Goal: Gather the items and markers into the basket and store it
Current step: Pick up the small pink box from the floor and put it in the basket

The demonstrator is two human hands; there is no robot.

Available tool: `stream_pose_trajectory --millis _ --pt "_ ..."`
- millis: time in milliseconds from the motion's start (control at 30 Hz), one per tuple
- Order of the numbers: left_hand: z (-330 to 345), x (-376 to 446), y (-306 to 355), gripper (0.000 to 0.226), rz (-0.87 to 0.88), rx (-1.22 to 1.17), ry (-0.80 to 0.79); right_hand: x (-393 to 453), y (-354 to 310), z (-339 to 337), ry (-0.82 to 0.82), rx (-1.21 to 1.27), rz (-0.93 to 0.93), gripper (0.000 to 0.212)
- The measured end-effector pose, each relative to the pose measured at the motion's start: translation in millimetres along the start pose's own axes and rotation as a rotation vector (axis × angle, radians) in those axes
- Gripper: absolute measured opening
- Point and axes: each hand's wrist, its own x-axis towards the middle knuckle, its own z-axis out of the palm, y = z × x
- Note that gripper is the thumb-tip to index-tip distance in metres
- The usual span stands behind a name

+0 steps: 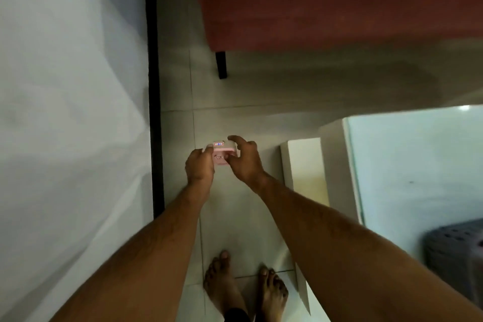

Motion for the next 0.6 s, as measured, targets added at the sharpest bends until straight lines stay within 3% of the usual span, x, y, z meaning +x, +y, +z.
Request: stream_pose_trajectory --millis 133,300,433,600 --pt "-8.6 -59.2 54.2 0.047 0.183 -0.012 0.04 -42.7 -48.6 -50.6 0.075 0.036 -0.104 0.051" --pt "2.9 -155.4 134.6 0.043 0.508 -0.017 0.048 -106.9 -93.2 -133.1 0.258 0.153 -0.236 0.042" --pt "31.6 -227.4 164.2 0.04 0.676 0.031 0.014 -153.7 -86.1 -193.3 0.424 0.262 -0.271 0.039" --pt "83.2 -310.0 147.2 0.037 0.835 0.11 -0.073 -207.5 -33.1 -258.9 0.652 0.261 -0.306 0.034"
